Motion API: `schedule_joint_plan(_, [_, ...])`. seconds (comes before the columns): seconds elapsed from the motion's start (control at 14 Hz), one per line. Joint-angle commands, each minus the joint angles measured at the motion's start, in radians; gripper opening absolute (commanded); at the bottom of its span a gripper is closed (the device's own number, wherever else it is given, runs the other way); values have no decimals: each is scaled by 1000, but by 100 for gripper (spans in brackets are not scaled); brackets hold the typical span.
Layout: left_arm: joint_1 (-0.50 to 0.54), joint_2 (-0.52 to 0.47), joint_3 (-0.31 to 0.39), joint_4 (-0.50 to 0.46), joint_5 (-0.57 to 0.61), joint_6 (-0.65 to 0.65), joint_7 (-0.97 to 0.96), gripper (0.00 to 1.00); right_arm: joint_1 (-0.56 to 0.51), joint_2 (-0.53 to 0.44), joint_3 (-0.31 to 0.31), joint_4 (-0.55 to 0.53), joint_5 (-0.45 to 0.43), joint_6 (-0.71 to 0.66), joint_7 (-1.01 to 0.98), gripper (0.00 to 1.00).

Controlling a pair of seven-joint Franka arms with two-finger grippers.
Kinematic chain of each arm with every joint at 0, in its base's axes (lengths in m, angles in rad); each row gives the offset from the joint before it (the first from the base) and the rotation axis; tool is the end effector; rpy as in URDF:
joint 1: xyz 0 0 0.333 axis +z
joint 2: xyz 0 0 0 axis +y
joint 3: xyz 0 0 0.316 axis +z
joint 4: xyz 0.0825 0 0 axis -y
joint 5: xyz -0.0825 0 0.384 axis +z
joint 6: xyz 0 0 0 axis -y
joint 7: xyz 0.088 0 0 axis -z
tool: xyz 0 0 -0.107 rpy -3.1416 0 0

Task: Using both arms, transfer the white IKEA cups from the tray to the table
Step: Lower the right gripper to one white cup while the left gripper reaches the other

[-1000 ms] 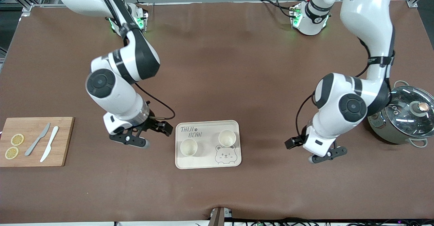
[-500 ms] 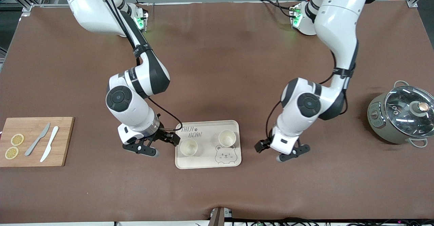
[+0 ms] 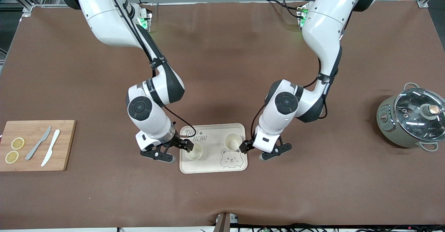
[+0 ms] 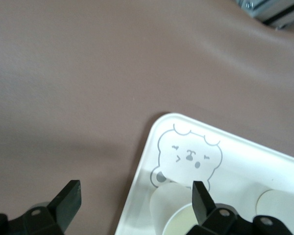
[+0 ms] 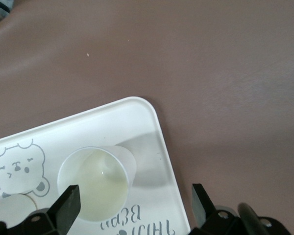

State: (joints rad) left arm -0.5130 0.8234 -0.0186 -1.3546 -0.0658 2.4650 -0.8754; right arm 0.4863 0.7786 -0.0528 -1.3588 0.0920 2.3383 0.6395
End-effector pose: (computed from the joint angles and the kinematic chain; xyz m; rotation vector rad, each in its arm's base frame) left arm 0.6612 -0.3846 0.2583 2.8411 0.5716 0.2617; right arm 0.6820 0.3276 0.2768 -2.9752 0.3651 -0.2329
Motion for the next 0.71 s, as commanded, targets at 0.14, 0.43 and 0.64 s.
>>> schedule_joint_plan(0.14, [-76,42,45,38,-3,3,-16,100,32,70,-13,29,-9,61,34,100])
schedule_joint_plan(0.43, [-113,43,49,32,17,2,-16,100,46,106,-15,29,-9,114,52,100])
schedule_joint_plan(0.64, [-119,54,49,31,35,0,-17,100,48,110,-15,30,-9,115,54,100])
